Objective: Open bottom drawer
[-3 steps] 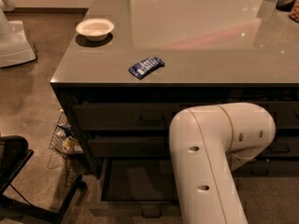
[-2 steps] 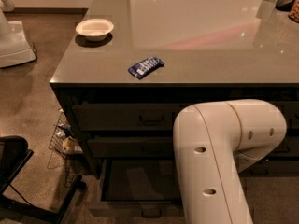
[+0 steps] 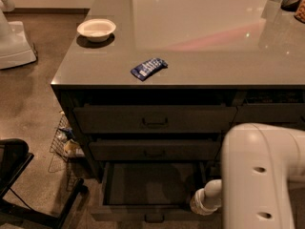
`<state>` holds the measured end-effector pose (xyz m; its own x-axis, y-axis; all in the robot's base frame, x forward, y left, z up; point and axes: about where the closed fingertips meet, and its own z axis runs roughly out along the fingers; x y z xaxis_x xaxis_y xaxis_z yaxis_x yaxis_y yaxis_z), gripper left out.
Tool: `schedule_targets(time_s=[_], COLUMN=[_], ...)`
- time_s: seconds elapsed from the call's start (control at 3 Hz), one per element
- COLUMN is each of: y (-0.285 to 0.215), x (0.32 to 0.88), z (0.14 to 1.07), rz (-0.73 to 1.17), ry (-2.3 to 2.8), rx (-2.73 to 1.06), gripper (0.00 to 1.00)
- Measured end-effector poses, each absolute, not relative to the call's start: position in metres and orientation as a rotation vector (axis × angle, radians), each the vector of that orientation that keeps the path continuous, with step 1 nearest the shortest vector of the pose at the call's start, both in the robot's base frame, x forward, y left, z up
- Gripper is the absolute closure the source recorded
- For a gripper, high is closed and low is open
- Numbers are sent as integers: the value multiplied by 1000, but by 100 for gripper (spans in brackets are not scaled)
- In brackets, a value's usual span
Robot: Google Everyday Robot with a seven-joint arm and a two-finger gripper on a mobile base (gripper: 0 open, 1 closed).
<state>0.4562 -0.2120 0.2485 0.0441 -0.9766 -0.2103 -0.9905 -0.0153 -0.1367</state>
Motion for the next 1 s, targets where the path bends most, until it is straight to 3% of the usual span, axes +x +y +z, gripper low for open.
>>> schedule_targets(time_s=[0.67,1.0], y=[-197,-196], x=[546,546], z=[238,234], rz=[32,40], ry=[1888,1893], rx=[-1983,-1980], gripper=[100,100])
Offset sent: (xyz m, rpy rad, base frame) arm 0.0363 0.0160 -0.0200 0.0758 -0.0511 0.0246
